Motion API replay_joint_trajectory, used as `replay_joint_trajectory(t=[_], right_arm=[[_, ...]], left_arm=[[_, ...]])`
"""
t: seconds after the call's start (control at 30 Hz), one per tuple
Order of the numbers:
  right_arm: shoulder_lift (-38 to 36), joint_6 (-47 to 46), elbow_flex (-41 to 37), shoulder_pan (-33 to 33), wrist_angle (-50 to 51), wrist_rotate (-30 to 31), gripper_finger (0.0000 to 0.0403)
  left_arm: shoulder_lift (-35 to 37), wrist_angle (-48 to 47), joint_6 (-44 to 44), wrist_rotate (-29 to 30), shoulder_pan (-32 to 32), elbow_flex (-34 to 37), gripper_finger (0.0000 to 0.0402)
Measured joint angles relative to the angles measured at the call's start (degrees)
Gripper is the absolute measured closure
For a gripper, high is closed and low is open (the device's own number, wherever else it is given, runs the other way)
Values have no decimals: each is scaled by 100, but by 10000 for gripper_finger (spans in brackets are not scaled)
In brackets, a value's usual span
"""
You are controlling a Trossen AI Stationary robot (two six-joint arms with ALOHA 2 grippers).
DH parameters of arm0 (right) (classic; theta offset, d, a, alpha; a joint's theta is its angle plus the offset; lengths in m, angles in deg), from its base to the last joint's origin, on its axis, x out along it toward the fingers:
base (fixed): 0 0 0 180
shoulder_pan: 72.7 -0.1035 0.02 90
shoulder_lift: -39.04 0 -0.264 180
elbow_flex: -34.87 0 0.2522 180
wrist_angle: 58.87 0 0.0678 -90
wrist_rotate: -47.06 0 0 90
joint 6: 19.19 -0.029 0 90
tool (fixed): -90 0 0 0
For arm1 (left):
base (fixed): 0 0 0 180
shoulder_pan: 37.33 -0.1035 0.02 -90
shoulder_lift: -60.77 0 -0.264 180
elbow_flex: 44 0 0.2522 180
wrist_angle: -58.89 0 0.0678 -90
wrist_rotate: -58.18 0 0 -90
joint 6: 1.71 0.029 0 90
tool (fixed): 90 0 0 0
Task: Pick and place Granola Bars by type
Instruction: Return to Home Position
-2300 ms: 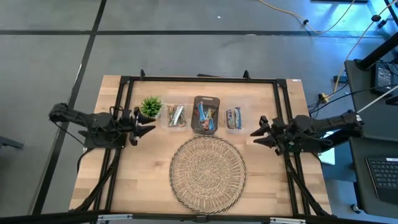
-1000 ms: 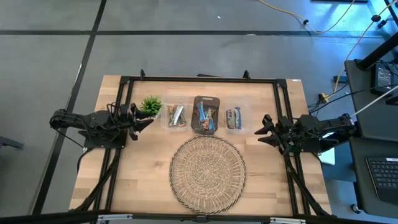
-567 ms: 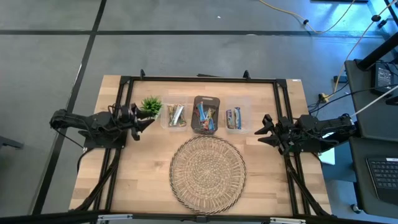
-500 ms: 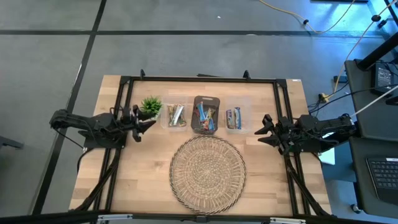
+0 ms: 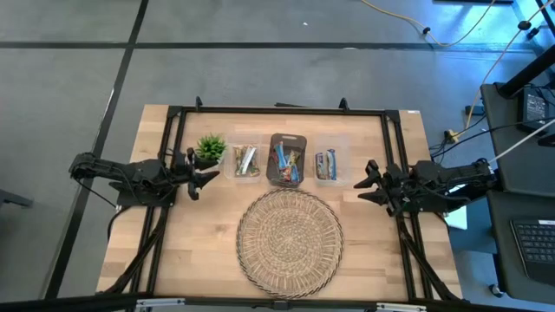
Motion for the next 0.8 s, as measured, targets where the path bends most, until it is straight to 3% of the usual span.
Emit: replay_joint_trajectory(t=[0.6, 0.8], right_arm=[[0, 583, -7, 2, -204, 429, 247], [4, 762, -407, 2, -895, 462, 247]], left_arm=[[4, 6, 0, 1, 0, 0, 220], [4, 8, 0, 1, 0, 0, 220]])
